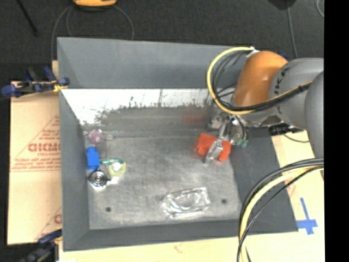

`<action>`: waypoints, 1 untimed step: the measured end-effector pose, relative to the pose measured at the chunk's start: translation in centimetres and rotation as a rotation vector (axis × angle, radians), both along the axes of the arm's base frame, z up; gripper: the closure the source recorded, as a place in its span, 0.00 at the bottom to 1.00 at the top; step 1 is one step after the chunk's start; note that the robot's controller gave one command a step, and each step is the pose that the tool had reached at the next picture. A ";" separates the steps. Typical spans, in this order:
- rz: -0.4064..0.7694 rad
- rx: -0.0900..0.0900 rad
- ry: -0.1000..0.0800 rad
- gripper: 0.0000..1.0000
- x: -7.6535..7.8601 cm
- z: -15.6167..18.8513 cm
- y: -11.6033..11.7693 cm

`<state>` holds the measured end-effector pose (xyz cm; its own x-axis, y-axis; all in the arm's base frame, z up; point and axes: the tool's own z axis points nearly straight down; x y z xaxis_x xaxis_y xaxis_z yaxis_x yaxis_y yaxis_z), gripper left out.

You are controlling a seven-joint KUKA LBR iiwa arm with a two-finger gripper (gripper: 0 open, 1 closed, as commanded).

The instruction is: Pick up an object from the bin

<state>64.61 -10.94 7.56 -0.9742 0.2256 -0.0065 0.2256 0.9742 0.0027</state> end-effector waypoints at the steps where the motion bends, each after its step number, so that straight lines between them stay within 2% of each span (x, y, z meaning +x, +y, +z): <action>1: 0.003 -0.003 0.000 0.00 0.2 0.2 -0.1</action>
Offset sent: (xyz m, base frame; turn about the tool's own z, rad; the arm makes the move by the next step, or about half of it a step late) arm 0.0000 0.0000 0.0000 0.0000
